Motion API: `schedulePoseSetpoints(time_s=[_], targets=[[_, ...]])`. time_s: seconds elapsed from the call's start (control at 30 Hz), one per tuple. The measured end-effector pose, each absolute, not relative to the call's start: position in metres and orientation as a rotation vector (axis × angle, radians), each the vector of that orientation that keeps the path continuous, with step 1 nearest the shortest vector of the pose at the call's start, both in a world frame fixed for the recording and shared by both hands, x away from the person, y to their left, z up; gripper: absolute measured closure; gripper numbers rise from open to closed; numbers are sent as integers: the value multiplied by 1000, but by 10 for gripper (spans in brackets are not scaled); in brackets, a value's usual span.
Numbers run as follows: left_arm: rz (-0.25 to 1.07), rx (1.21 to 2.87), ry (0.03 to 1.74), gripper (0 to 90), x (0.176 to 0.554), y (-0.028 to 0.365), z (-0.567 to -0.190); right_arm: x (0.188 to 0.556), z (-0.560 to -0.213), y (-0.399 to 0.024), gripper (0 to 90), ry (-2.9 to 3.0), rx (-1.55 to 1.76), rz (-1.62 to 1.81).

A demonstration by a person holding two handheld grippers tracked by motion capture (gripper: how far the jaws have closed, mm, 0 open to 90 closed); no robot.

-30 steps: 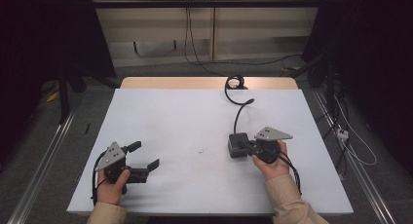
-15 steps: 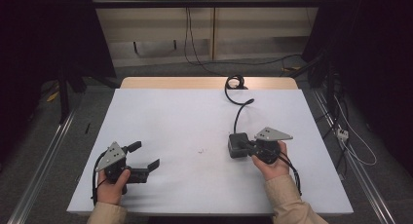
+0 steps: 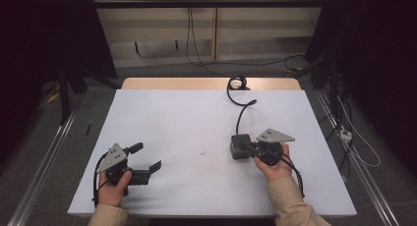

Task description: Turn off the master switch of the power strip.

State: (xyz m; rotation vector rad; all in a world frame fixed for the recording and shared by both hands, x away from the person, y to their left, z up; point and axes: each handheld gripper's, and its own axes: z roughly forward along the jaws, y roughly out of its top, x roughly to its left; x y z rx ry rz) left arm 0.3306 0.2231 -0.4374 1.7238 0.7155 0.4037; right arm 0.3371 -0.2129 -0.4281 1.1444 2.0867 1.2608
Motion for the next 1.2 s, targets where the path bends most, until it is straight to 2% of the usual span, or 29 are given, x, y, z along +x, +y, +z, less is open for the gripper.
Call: schedulePoseSetpoints(time_s=[1.2], targets=[[403, 1709, 725, 36, 330, 225, -437, 338, -429, -216, 900, 2077, 1164, 1299]])
